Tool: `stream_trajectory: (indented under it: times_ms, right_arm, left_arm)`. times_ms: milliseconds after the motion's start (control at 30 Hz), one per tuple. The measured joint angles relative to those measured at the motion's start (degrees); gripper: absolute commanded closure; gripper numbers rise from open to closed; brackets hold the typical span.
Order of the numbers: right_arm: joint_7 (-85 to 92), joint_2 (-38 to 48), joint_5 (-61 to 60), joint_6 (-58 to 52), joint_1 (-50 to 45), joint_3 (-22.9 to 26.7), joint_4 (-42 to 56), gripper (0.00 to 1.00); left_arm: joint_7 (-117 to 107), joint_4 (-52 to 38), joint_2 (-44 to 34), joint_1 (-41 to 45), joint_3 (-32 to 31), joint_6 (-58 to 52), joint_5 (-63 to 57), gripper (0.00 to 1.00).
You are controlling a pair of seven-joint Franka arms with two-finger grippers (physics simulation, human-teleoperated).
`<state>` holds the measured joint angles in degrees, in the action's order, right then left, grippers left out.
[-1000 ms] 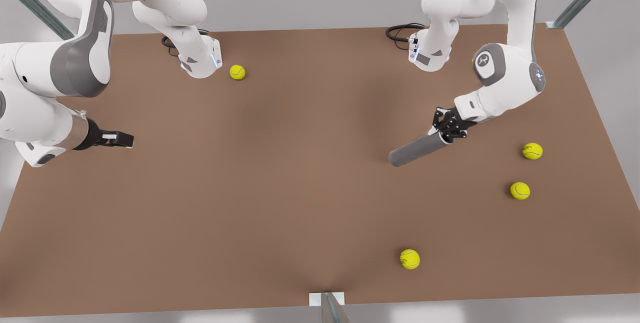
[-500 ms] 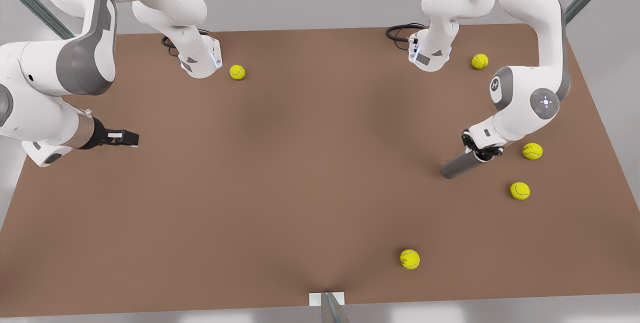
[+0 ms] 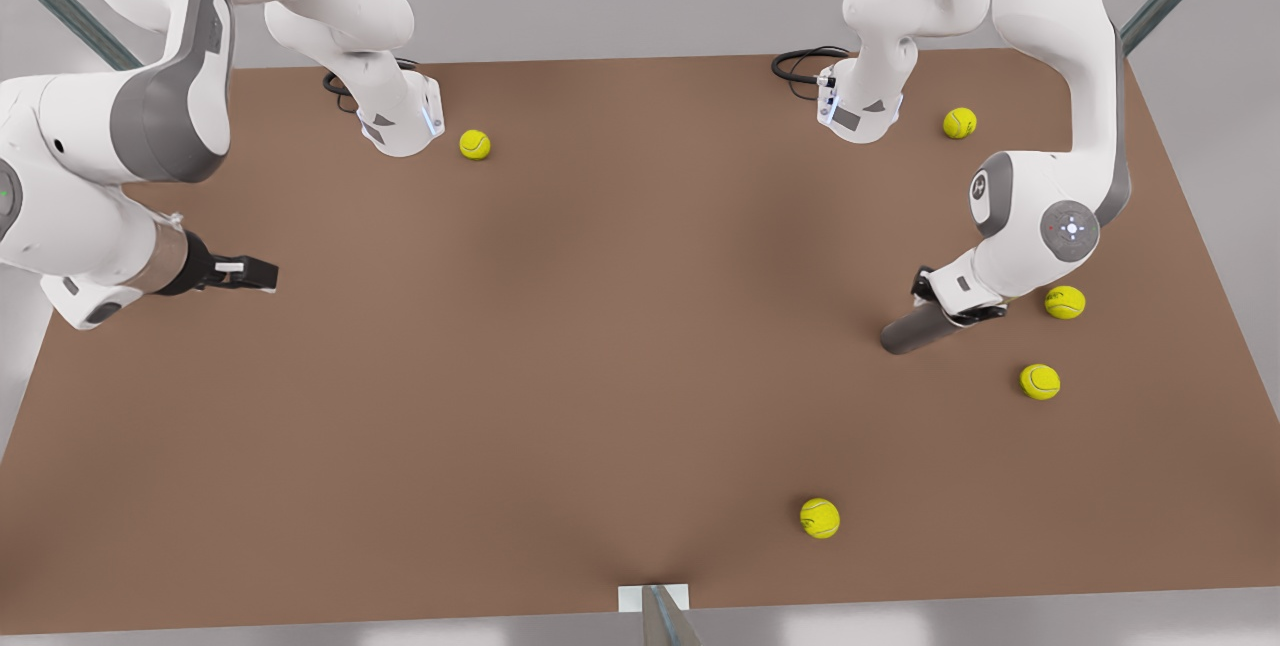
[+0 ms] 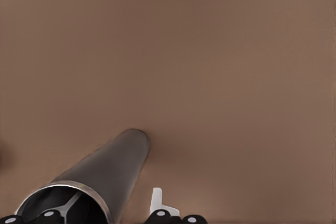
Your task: Put the tennis tube upright
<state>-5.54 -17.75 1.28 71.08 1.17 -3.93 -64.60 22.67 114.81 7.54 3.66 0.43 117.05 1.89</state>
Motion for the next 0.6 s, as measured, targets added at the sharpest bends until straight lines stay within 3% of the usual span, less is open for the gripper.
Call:
stream_trajectory:
  times_ms: [400, 600]
  right_arm:
    - [-0.01, -0.07, 0.17, -0.95, 0.22, 0.07, 0.07, 0.00]
    - [0.02, -0.07, 0.22, -1.10, 0.18, 0.06, 0.06, 0.00]
  left_arm:
    - [-3.36, -6.15, -0.59, 0.18, 0.24, -4.44, -1.23, 0.00]
    - [-6.86, -28.21, 2.13, -2.41, 1.62, -20.61, 2.89, 0.00]
